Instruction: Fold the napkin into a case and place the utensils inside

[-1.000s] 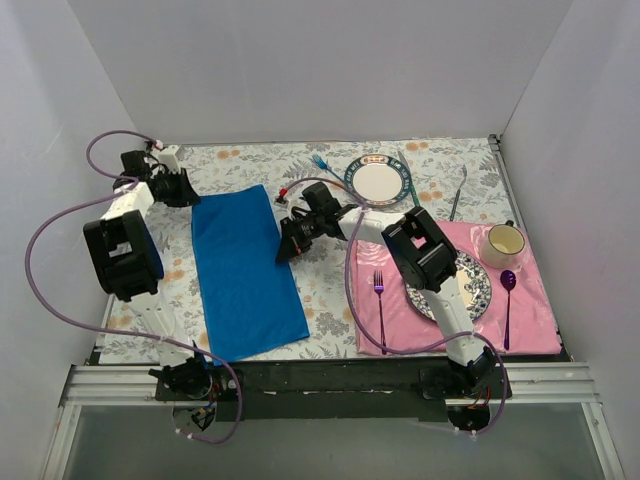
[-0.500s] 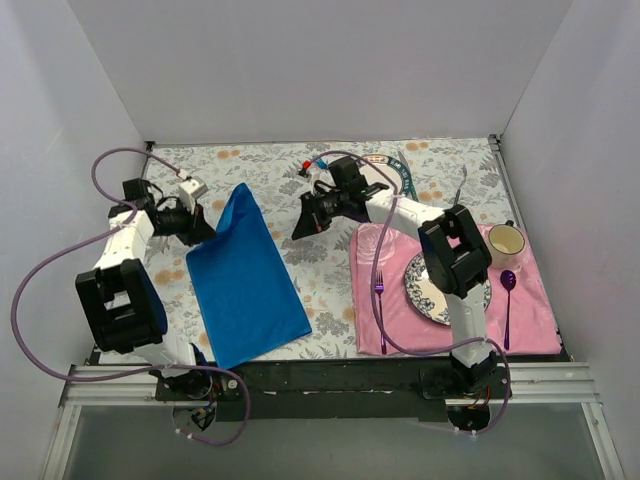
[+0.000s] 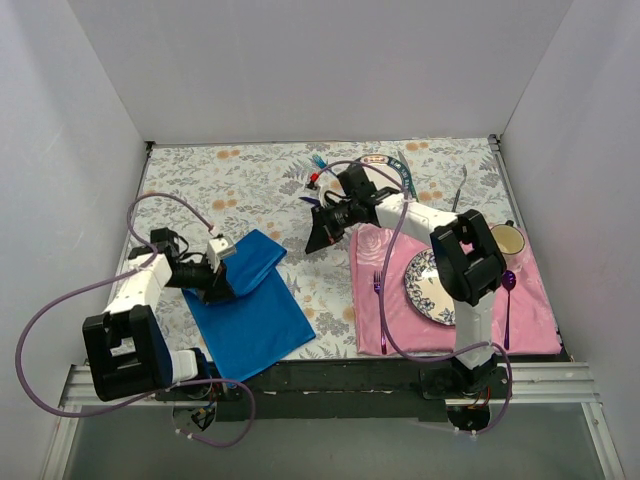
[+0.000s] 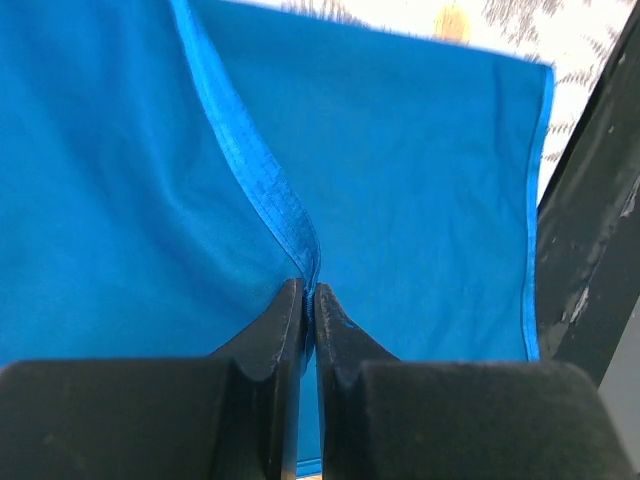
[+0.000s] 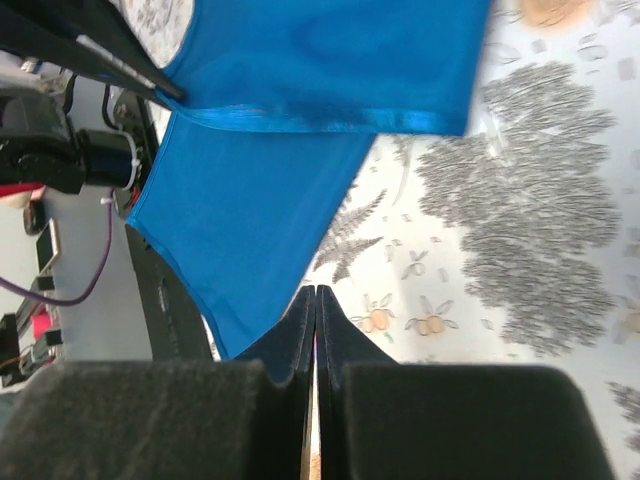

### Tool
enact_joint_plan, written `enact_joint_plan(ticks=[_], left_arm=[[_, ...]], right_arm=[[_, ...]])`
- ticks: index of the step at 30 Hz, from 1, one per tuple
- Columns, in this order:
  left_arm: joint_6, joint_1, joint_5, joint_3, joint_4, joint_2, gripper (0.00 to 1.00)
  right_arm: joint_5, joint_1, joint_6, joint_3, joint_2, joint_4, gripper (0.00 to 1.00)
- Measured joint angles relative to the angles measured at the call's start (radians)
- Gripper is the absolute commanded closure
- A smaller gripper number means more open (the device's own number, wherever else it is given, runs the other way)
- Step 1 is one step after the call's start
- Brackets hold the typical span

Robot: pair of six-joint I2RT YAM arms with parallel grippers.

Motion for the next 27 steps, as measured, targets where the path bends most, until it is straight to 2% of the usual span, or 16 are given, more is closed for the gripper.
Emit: enact_joint_plan(ticks=[8,16,18,23,27], left_arm=[[-0.104,-0.020,-0.131,-0.139,0.137,0.047,1.00],[-0.312,-0.030,-0.142,-0.058,0.230,0.220,1.00],[-0.377,-0.033,-0.138,-0.023,0.254,0.267,1.00],[-0.581,-0.035,-0.130,0.109,0.300,0.410,1.00],[-0.714,-0.036,-0.131,0.216,0.357,0.502,1.00]], right_arm=[[-0.037,0.104,0.001,-0.074,-0.011,-0.003,0.99],[-0.028,0.169,0.032,-0.114,0.014,0.027,0.99],[-0.016,0.148,0.036,-0.069,0.050,0.023,0.99],[0.024,0.048,0.018,0.172,0.177,-0.005,0.99],[0.028,-0.014,-0.021,0.296,0.202,-0.030,0.99]])
